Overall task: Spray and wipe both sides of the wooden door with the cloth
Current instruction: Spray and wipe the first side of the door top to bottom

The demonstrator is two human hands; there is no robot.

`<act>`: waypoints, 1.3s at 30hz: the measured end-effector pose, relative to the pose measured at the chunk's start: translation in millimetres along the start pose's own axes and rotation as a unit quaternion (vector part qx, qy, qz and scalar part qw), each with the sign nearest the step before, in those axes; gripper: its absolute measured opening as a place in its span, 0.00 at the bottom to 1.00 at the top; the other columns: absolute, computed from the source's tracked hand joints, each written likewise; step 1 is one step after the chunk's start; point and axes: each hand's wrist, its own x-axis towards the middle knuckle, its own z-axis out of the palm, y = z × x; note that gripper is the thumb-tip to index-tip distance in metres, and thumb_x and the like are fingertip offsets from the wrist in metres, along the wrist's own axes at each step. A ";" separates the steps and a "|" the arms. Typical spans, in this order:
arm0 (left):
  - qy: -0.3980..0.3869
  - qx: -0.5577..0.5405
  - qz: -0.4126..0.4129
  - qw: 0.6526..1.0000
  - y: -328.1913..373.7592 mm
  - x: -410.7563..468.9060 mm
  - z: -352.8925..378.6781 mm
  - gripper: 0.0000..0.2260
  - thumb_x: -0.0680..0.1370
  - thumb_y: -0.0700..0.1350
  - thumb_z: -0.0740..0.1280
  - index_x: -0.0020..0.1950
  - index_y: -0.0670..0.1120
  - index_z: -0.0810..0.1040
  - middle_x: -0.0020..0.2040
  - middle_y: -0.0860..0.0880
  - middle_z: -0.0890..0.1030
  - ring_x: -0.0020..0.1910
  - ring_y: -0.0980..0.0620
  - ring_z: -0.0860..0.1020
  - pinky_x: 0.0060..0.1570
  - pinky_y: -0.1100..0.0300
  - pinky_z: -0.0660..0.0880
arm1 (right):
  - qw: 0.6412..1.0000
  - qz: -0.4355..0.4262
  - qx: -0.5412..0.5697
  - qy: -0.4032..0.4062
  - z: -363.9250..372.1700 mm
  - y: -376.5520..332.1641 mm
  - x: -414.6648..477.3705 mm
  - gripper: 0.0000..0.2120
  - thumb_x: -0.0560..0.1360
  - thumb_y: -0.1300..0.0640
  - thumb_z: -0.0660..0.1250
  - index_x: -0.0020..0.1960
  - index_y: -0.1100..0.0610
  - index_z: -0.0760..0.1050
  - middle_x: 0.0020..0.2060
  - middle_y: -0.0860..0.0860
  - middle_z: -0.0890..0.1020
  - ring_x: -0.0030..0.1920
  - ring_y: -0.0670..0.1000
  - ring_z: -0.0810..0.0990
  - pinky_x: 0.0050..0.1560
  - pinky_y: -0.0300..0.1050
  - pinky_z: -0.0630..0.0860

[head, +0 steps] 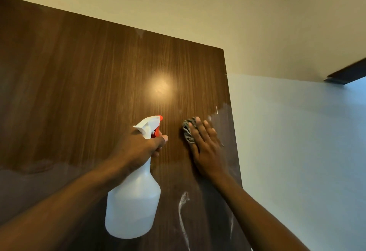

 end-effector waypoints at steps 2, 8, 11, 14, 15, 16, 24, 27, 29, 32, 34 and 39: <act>0.004 0.014 0.001 1.000 1.5 0.6 11.9 0.07 0.76 0.50 0.67 0.40 0.53 0.71 0.40 0.48 0.79 0.39 0.51 0.78 0.38 0.66 0.73 | 0.998 0.058 -0.007 0.011 -4.8 32.5 -3.6 0.26 0.84 0.46 0.49 0.80 0.48 0.53 0.80 0.50 0.56 0.81 0.53 0.52 0.79 0.57 0.55; 0.028 0.008 -0.008 1.000 9.5 5.4 46.0 0.05 0.76 0.48 0.67 0.45 0.52 0.71 0.41 0.49 0.78 0.39 0.52 0.77 0.37 0.68 0.70 | 0.978 0.207 0.016 0.024 -20.5 70.1 66.2 0.26 0.85 0.44 0.47 0.82 0.47 0.51 0.81 0.47 0.51 0.81 0.51 0.47 0.80 0.56 0.51; 0.046 0.014 -0.016 0.999 9.8 7.3 60.9 0.06 0.76 0.48 0.67 0.42 0.53 0.71 0.41 0.48 0.79 0.40 0.51 0.78 0.37 0.67 0.70 | 0.994 0.110 0.020 0.008 -19.3 66.1 74.0 0.25 0.85 0.44 0.51 0.81 0.45 0.53 0.81 0.46 0.51 0.81 0.51 0.48 0.80 0.55 0.50; 0.056 0.024 -0.021 0.998 11.4 7.0 75.0 0.06 0.75 0.49 0.68 0.48 0.48 0.74 0.42 0.48 0.79 0.40 0.52 0.78 0.39 0.66 0.72 | 0.999 -0.033 0.017 -0.018 -18.0 65.8 32.3 0.26 0.84 0.42 0.51 0.80 0.45 0.55 0.81 0.46 0.53 0.81 0.50 0.48 0.79 0.51 0.48; 0.061 0.028 -0.024 0.997 11.9 5.0 80.4 0.07 0.75 0.48 0.68 0.50 0.47 0.73 0.41 0.49 0.78 0.39 0.52 0.78 0.38 0.67 0.71 | 0.998 -0.058 0.016 -0.017 -17.8 71.6 14.0 0.26 0.84 0.42 0.52 0.80 0.45 0.55 0.80 0.46 0.54 0.80 0.50 0.50 0.78 0.52 0.50; 0.068 0.032 -0.028 0.997 12.7 1.8 85.2 0.08 0.75 0.48 0.68 0.50 0.48 0.72 0.40 0.51 0.77 0.38 0.53 0.76 0.37 0.68 0.70 | 0.998 -0.067 0.013 -0.014 -19.0 79.4 -2.4 0.26 0.84 0.42 0.52 0.80 0.45 0.55 0.80 0.46 0.55 0.80 0.51 0.51 0.78 0.53 0.53; 0.093 0.071 -0.080 0.990 0.5 -20.5 114.5 0.14 0.74 0.51 0.69 0.56 0.50 0.68 0.40 0.54 0.74 0.38 0.55 0.75 0.38 0.68 0.70 | 0.994 0.103 0.043 0.019 -21.8 94.4 31.6 0.26 0.84 0.43 0.50 0.80 0.47 0.56 0.81 0.48 0.53 0.81 0.54 0.51 0.79 0.57 0.53; 0.086 0.091 -0.095 0.988 -8.7 -29.1 119.1 0.18 0.73 0.53 0.69 0.60 0.49 0.72 0.47 0.49 0.79 0.44 0.51 0.79 0.49 0.57 0.77 | 0.999 -0.040 0.023 0.013 -14.3 76.1 17.1 0.25 0.84 0.45 0.51 0.79 0.50 0.60 0.80 0.52 0.58 0.80 0.55 0.53 0.80 0.56 0.49; 0.078 0.088 -0.104 0.988 -11.3 -37.6 120.8 0.16 0.73 0.53 0.69 0.58 0.49 0.74 0.48 0.47 0.81 0.46 0.48 0.80 0.56 0.50 0.78 | 0.991 -0.132 0.037 0.004 -7.5 77.1 -19.0 0.25 0.83 0.46 0.56 0.78 0.52 0.64 0.79 0.53 0.62 0.80 0.56 0.56 0.79 0.58 0.54; 0.062 0.107 -0.117 0.985 -12.9 -51.2 123.7 0.21 0.75 0.52 0.67 0.66 0.49 0.70 0.60 0.46 0.78 0.57 0.44 0.78 0.63 0.49 0.73 | 0.989 -0.130 0.045 0.046 -6.0 101.0 -66.8 0.24 0.81 0.46 0.60 0.74 0.55 0.71 0.74 0.56 0.68 0.75 0.60 0.64 0.72 0.59 0.66; 0.062 0.110 -0.125 0.984 -15.7 -56.3 125.7 0.24 0.75 0.51 0.66 0.69 0.48 0.67 0.65 0.45 0.74 0.61 0.43 0.75 0.65 0.52 0.71 | 0.991 -0.099 0.024 0.082 -14.4 116.4 -81.4 0.23 0.81 0.45 0.59 0.71 0.54 0.75 0.67 0.59 0.72 0.67 0.62 0.69 0.64 0.58 0.71; 0.084 0.099 -0.140 0.982 -19.0 -62.4 128.0 0.25 0.74 0.52 0.67 0.70 0.48 0.66 0.66 0.44 0.74 0.59 0.45 0.76 0.63 0.53 0.72 | 0.992 -0.076 0.056 0.080 -14.7 105.1 -89.7 0.20 0.78 0.56 0.68 0.69 0.57 0.76 0.68 0.61 0.75 0.70 0.64 0.71 0.66 0.64 0.72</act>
